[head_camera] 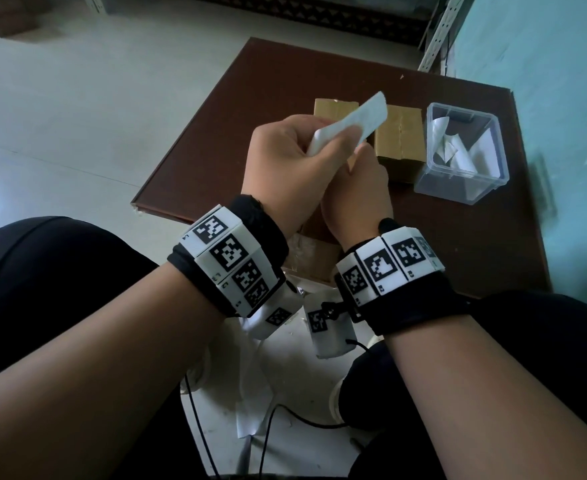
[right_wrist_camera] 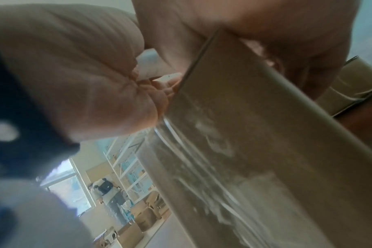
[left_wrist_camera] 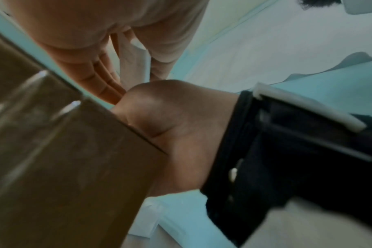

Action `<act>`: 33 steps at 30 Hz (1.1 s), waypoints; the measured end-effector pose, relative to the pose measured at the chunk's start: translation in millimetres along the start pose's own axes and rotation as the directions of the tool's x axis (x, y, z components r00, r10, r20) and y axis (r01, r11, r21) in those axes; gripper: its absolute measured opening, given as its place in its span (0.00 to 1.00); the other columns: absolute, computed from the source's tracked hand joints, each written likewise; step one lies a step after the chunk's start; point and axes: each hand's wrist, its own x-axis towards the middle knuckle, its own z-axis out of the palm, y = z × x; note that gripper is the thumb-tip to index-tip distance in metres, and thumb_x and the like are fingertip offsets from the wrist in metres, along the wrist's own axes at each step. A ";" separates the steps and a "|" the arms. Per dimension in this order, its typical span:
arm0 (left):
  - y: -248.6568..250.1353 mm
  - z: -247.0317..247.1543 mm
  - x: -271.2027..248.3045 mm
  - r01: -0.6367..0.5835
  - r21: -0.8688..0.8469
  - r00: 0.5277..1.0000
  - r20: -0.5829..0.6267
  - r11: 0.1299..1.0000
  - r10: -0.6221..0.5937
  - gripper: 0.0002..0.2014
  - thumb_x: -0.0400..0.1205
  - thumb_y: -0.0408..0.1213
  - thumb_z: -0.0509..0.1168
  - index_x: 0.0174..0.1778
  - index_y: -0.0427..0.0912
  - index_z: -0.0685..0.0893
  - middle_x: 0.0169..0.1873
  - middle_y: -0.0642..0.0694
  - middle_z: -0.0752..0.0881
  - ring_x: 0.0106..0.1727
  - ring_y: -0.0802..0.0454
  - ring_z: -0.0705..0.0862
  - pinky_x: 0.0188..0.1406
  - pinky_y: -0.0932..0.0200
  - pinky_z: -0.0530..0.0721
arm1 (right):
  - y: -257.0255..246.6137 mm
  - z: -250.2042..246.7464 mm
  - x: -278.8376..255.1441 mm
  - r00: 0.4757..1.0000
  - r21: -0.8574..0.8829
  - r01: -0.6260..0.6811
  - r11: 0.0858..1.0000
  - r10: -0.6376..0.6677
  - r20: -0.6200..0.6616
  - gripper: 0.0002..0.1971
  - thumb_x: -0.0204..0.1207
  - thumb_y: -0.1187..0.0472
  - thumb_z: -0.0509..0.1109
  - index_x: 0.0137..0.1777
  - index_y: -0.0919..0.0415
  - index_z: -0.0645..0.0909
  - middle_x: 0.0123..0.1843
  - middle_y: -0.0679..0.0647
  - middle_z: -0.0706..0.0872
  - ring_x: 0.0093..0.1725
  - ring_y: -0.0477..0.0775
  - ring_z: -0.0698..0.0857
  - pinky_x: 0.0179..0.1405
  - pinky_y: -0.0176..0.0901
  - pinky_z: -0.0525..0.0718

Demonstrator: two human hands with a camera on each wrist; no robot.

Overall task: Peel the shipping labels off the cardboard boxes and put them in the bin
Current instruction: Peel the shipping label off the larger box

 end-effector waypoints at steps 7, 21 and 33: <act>-6.2 -2.1 7.5 -0.076 0.127 0.995 -0.051 0.989 0.083 0.09 0.80 0.42 0.77 0.47 0.41 0.94 0.44 0.47 0.93 0.42 0.55 0.91 0.41 0.51 0.90 | -6.9 -22.0 -5.6 0.965 0.292 0.121 0.949 -0.044 -0.257 0.16 0.95 0.55 0.55 0.68 0.54 0.84 0.63 0.49 0.88 0.55 0.43 0.86 0.50 0.31 0.80; 3.9 33.3 4.6 -0.298 0.272 0.953 0.135 0.915 0.270 0.25 0.72 0.46 0.81 0.62 0.36 0.90 0.59 0.48 0.86 0.59 0.55 0.85 0.57 0.61 0.86 | 6.7 -72.4 -5.7 0.999 0.622 0.029 0.782 -0.004 -0.042 0.11 0.81 0.67 0.75 0.61 0.58 0.91 0.51 0.52 0.97 0.52 0.51 0.96 0.58 0.59 0.95; 18.3 38.4 15.0 -0.329 0.262 0.831 0.537 0.907 0.147 0.54 0.60 0.53 0.88 0.81 0.35 0.75 0.72 0.49 0.75 0.70 0.61 0.75 0.68 0.77 0.73 | 23.7 -99.6 -14.4 0.996 0.558 0.084 0.826 -0.045 -0.083 0.17 0.84 0.67 0.77 0.65 0.44 0.85 0.59 0.48 0.93 0.54 0.49 0.95 0.37 0.50 0.95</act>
